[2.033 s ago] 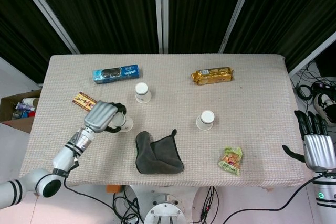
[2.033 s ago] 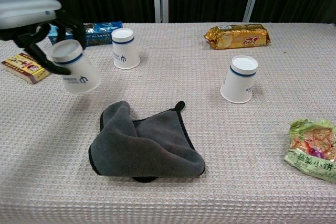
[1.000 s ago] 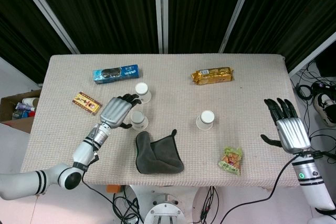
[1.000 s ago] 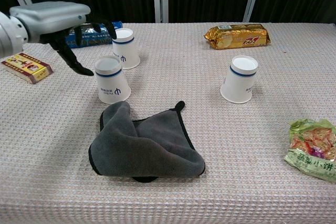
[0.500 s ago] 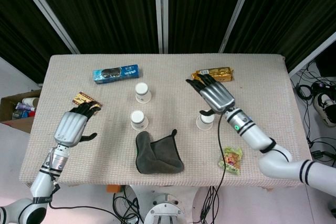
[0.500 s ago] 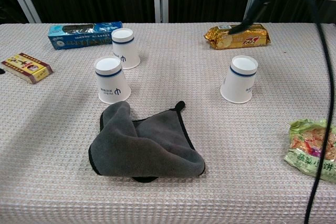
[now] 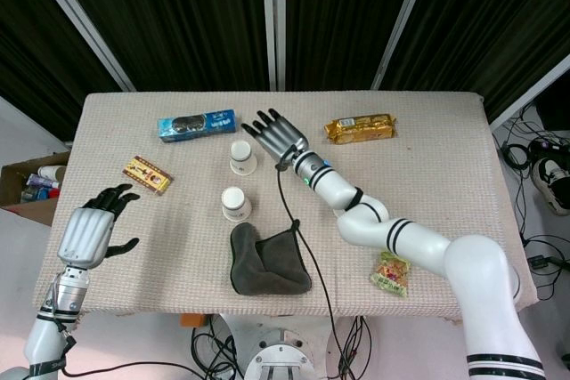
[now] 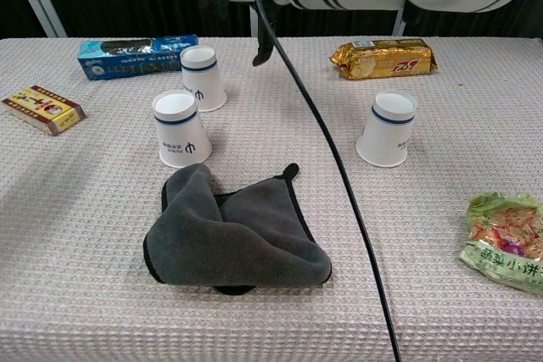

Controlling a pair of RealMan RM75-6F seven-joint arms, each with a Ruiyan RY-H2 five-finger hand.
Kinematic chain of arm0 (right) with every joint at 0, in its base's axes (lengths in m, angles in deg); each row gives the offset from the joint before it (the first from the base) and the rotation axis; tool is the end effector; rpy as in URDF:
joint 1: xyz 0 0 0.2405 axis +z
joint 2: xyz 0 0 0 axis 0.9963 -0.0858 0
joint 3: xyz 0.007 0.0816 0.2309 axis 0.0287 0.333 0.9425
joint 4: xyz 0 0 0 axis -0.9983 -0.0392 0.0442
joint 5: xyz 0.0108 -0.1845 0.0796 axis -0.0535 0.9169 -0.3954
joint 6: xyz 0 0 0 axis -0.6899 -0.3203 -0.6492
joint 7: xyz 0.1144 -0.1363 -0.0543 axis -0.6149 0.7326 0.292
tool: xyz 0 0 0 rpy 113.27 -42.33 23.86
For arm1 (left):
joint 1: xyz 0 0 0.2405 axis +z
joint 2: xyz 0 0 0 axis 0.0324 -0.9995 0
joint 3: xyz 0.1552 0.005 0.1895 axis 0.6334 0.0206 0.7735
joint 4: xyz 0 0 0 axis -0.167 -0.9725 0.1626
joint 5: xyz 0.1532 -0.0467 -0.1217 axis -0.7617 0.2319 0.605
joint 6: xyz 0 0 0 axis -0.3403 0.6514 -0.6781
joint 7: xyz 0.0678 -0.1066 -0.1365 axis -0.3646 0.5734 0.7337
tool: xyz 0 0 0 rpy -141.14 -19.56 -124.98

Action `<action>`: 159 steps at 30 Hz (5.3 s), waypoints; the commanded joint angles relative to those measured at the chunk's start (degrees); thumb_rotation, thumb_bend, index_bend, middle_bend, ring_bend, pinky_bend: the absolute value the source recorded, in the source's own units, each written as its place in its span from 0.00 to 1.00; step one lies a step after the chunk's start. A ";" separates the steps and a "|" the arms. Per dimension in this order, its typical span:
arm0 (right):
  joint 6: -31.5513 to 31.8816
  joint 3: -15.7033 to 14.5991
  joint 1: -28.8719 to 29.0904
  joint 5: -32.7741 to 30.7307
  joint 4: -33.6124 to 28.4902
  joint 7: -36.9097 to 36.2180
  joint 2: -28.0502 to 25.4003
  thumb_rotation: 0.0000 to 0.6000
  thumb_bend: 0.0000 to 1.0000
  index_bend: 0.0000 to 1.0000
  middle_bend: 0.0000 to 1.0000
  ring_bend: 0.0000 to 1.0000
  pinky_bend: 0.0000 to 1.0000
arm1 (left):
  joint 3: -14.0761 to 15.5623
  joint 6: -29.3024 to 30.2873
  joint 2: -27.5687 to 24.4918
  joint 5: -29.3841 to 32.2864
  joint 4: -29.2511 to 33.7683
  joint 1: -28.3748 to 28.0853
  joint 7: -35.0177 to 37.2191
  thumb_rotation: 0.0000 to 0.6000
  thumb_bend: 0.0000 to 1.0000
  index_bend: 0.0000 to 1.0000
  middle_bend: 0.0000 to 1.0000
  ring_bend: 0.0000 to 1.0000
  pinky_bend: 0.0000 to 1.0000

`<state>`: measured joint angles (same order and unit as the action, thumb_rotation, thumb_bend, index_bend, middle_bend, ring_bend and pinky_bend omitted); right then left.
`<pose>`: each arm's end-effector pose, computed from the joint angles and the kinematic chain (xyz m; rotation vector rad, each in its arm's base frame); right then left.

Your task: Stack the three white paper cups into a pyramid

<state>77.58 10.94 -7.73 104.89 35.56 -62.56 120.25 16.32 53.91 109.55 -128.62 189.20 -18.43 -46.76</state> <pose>0.0380 -0.4814 -0.0783 2.2115 -0.4977 0.7262 -0.2321 0.2547 0.1102 -1.5213 -0.8577 -0.9631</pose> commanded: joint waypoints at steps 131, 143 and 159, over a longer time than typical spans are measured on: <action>32.12 -18.18 -29.13 5.10 -51.72 -0.19 -32.92 1.00 0.18 0.08 0.23 0.10 0.17 | -2.83 -1.63 -2.69 -9.40 1.25 6.66 3.29 1.00 0.07 0.30 0.19 0.22 0.45; 25.22 -18.10 -27.49 7.12 -39.07 0.06 -24.55 1.00 0.19 0.11 0.23 0.10 0.17 | -2.66 -2.28 -3.29 -8.66 3.30 6.68 1.19 1.00 0.07 0.30 0.18 0.22 0.45; 29.64 -15.52 -28.47 15.63 -39.97 -1.71 -25.12 1.00 0.35 0.43 0.44 0.24 0.23 | -2.47 -2.12 -3.91 -8.64 3.85 6.94 1.96 1.00 0.07 0.30 0.18 0.22 0.45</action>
<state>105.64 -5.58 -35.92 119.24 -2.22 -64.37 96.77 13.85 51.77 105.66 -137.26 193.08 -11.52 -44.82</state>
